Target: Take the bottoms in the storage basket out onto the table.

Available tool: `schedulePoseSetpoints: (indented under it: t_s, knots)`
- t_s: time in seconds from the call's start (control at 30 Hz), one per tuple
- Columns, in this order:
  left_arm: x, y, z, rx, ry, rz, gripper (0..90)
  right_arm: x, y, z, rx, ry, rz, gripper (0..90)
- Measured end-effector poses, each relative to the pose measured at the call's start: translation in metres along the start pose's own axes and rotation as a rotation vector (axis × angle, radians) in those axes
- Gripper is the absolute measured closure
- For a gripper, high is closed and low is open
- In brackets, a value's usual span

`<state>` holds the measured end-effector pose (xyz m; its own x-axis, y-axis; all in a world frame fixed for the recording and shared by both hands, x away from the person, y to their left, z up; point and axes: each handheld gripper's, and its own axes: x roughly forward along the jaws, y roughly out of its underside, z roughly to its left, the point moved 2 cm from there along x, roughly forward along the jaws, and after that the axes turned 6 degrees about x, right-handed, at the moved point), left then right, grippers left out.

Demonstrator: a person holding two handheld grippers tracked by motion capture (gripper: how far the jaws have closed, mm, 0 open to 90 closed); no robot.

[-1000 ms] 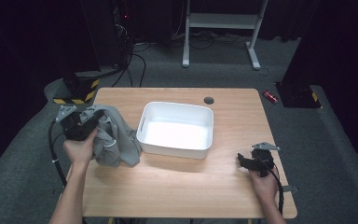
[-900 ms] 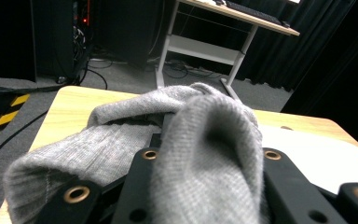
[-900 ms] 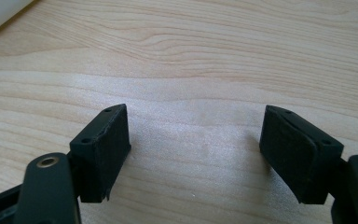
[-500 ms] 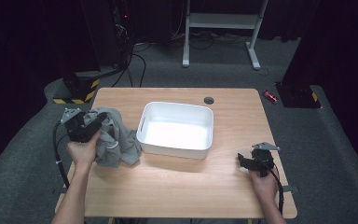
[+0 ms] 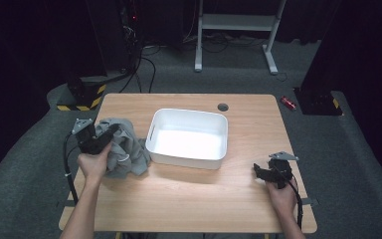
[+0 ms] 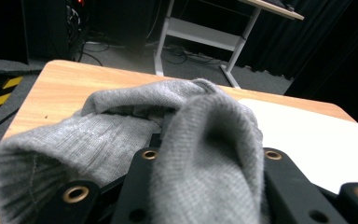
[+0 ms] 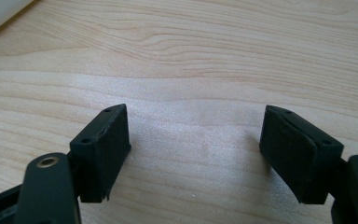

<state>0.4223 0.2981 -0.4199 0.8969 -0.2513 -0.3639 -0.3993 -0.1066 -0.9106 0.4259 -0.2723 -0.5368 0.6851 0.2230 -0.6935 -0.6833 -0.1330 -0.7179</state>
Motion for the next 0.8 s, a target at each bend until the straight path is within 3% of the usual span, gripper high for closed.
schedulePoseSetpoints:
  t_s: [0.53,0.8]
  knots:
    - [0.014,0.022,0.002,-0.038,-0.003,0.036,72.6,0.000,0.000,0.000,0.000,0.000,0.000,23.7]
    - [0.019,0.030,0.002,-0.032,-0.009,0.057,72.7,0.000,0.000,0.000,0.000,0.000,0.000,23.7]
